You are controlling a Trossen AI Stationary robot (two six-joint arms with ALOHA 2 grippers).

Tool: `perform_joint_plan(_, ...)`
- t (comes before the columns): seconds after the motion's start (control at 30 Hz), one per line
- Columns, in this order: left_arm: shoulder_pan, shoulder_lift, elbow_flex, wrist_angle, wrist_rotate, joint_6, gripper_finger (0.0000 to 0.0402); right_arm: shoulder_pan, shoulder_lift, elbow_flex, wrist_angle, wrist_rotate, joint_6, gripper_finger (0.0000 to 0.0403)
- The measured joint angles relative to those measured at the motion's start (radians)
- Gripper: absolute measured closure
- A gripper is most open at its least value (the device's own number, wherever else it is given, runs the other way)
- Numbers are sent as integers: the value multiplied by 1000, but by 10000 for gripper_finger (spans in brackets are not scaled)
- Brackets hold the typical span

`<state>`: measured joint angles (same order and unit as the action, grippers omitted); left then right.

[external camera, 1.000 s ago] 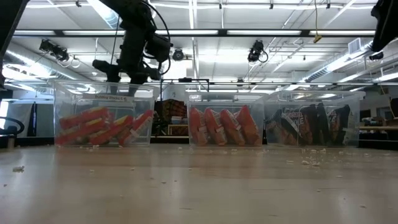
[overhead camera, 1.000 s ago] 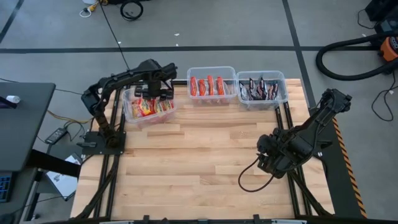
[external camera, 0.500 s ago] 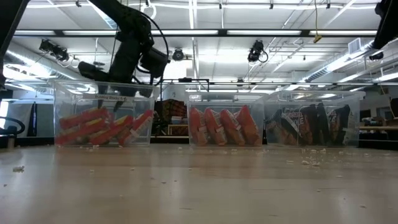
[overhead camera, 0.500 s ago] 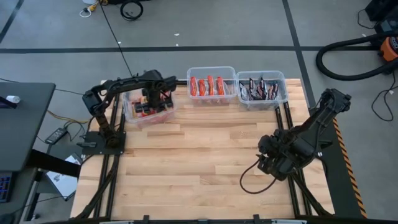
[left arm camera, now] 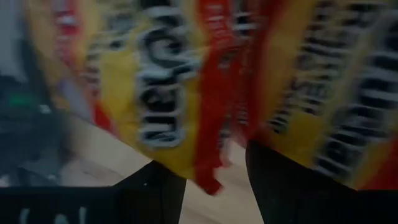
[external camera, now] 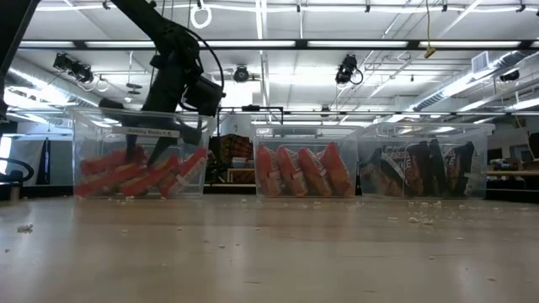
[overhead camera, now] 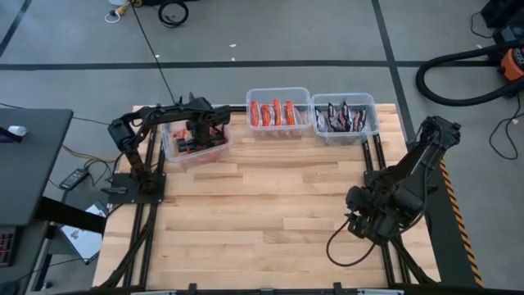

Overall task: Sort Maruchan noodles
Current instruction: Adjust the top left transparent bin

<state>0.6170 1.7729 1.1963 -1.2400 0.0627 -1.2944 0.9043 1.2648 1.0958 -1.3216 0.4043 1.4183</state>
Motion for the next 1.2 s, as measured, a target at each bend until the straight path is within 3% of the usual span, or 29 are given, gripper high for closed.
perform_joint_plan(0.3,-14,-10,1,-59,-51,30,234,30,0,0,-29,2,4,137)
perform_joint_plan(0.67,11,-3,-66,68,-16,57,242,50,0,0,-28,-10,72,137)
perform_joint_plan(0.77,2,-3,-67,62,-35,74,273,56,0,0,-35,-8,72,137)
perform_joint_plan(0.97,-22,-14,-43,89,-47,82,387,56,0,0,-57,-3,72,137)
perform_joint_plan(1.2,-35,-109,23,127,-71,132,397,56,0,0,-81,17,67,137)
